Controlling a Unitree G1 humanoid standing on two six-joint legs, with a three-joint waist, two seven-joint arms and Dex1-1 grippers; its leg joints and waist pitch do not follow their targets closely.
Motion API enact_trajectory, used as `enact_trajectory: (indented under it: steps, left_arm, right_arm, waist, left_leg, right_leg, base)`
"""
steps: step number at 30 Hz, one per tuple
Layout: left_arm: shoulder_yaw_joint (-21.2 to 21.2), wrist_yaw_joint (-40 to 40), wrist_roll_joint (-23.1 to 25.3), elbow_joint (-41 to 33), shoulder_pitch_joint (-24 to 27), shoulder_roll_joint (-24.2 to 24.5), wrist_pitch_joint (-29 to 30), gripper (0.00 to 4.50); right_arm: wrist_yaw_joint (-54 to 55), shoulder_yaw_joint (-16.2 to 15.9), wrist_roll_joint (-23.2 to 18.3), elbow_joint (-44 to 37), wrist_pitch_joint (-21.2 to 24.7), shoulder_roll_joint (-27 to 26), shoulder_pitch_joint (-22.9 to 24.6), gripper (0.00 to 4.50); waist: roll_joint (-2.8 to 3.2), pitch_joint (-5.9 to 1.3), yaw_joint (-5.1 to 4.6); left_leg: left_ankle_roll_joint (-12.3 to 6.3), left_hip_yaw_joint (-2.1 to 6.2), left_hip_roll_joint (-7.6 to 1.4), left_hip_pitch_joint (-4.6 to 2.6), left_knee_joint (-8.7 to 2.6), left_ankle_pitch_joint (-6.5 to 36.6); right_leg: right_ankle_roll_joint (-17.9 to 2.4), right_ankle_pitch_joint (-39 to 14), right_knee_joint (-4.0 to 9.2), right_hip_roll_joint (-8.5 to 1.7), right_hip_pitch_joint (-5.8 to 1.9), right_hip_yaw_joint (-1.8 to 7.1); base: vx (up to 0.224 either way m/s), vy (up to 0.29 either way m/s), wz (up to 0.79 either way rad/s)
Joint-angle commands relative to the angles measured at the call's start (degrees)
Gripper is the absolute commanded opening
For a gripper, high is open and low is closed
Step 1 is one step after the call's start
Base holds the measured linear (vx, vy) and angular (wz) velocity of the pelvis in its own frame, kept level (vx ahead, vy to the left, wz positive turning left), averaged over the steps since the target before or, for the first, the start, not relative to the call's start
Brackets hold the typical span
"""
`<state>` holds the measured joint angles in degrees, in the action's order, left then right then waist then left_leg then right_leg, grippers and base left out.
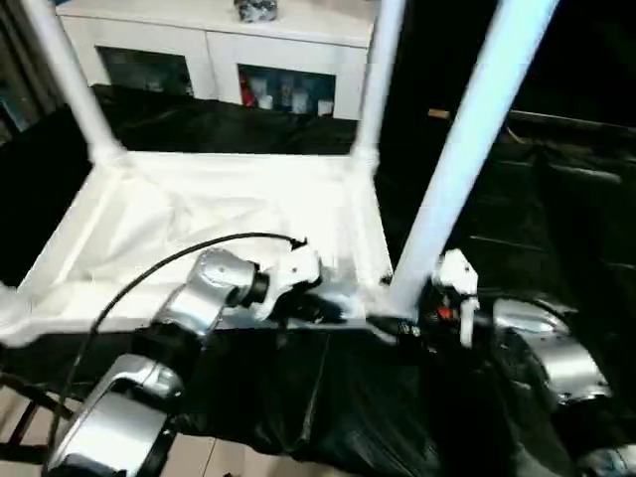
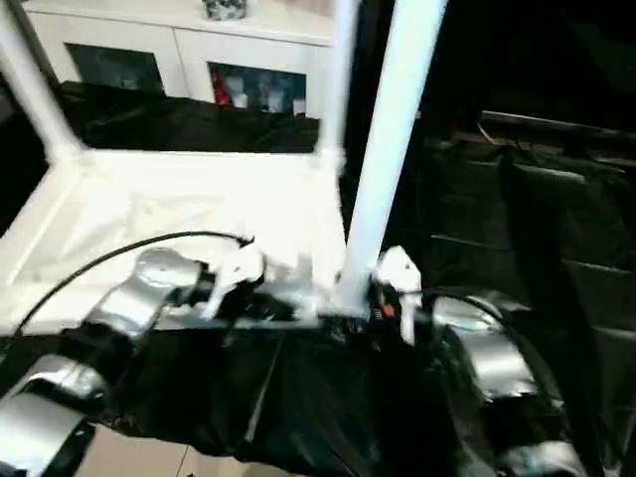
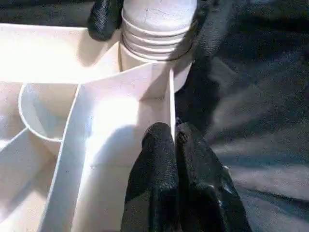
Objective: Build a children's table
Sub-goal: Rotate leg to tighten
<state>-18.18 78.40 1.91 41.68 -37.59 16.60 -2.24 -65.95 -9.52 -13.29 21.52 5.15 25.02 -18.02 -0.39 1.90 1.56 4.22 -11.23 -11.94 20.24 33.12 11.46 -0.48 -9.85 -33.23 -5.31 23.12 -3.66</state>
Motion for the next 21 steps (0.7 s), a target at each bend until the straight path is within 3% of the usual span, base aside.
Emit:
enact_trajectory:
  steps: [1, 7, 10, 11, 13, 16, 18, 20, 21]
  left_arm:
    - [-1.1, 2.0, -0.3, -1.5, 0.2, 0.2, -0.7, 0.0]
    - [-1.8, 4.0, 0.0, -1.6, 0.8, 1.7, -1.6, 0.0]
    - [-1.4, 2.6, -0.2, -1.4, 0.7, 0.9, -1.0, 0.0]
    - [-1.3, 1.9, -0.2, -1.3, 0.5, 0.5, -0.7, 0.0]
    - [-0.9, -1.0, 0.2, -0.9, 0.0, -0.8, 0.5, 0.0]
    - [-0.9, -6.5, 2.2, 0.5, -1.0, -2.2, 2.7, 0.0]
    - [-0.7, -11.6, 3.2, 1.2, -1.8, -4.5, 5.4, 0.0]
    - [-0.8, -13.4, 3.6, 1.3, -2.0, -5.5, 6.5, 0.0]
    - [-0.7, -17.5, 4.0, 2.3, -2.8, -8.2, 9.0, 0.0]
  right_arm:
    - [-2.0, -1.2, -0.6, -1.6, 1.1, 0.5, -0.1, 3.22]
    - [-2.0, -1.9, -0.2, -2.0, 1.4, 0.2, 0.1, 2.83]
    - [0.7, -0.8, -0.2, -1.9, 2.4, -1.3, 0.6, 2.7]
    - [1.8, -0.5, -0.1, -1.7, 2.6, -1.8, 0.8, 2.7]
    - [7.1, 0.7, 0.8, -0.6, 2.6, -3.7, 1.1, 2.66]
    - [14.7, 2.1, 2.8, 2.0, 1.1, -6.5, 0.4, 2.65]
    - [23.8, 3.9, 4.2, 6.3, 0.2, -9.9, -1.8, 2.64]
    - [27.1, 4.6, 4.5, 7.9, 0.0, -11.3, -2.7, 2.64]
    - [34.1, 5.7, 5.2, 11.6, -0.6, -14.2, -5.1, 2.64]
  waist:
    - [-0.29, -2.98, 0.11]
    - [-0.27, -3.02, 0.36]
    - [-0.28, -3.0, 0.31]
    - [-0.68, -2.88, 0.36]
    - [-1.16, -2.69, 0.07]
    - [-1.1, -2.47, -0.36]
    - [-1.31, -2.38, -0.75]
    - [-1.08, -2.44, -1.36]
    - [-0.92, -2.53, -1.77]
  left_leg:
    - [-5.41, 0.17, -1.76, -0.25, -3.55, 10.7]
    - [-4.96, 0.14, -1.64, -0.2, -3.49, 9.6]
    - [-4.66, 0.15, -1.59, -0.18, -3.53, 10.0]
    - [-4.58, 0.17, -1.56, -0.15, -3.58, 10.3]
    - [-3.53, 0.27, -1.56, -0.22, -3.74, 12.1]
    - [-1.4, 0.57, -1.39, -0.39, -4.05, 14.7]
    - [-0.73, 0.76, -1.27, -0.26, -4.15, 15.1]
    - [-0.04, 0.78, -1.25, -0.3, -4.11, 15.8]
    - [-0.16, 0.83, -1.18, -0.25, -4.02, 15.9]
  right_leg:
    - [-14.9, -9.3, 3.02, -2.41, -2.91, 2.05]
    - [-15.0, -7.9, 2.83, -2.42, -2.9, 2.04]
    - [-14.8, -8.8, 2.93, -2.46, -2.93, 2.07]
    - [-14.2, -10.9, 3.04, -2.56, -2.87, 2.12]
    - [-13.1, -14.8, 3.49, -2.66, -2.58, 2.17]
    - [-10.9, -20.0, 4.09, -2.61, -2.32, 2.19]
    - [-10.1, -21.4, 4.19, -2.55, -2.23, 2.12]
    - [-10.3, -21.3, 4.15, -2.53, -2.07, 2.18]
    - [-10.5, -20.3, 4.17, -2.46, -2.19, 2.18]
  base:
    - [0.0, 0.0, 0.0]
    - [0.0, 0.0, 0.0]
    - [0.0, 0.0, 0.0]
    - [0.0, 0.0, 0.0]
    - [0.0, 0.0, 0.0]
    - [0.0, 0.0, 0.0]
    - [0.0, 0.0, 0.0]
    - [0.0, 0.0, 0.0]
    - [0.0, 0.0, 0.0]
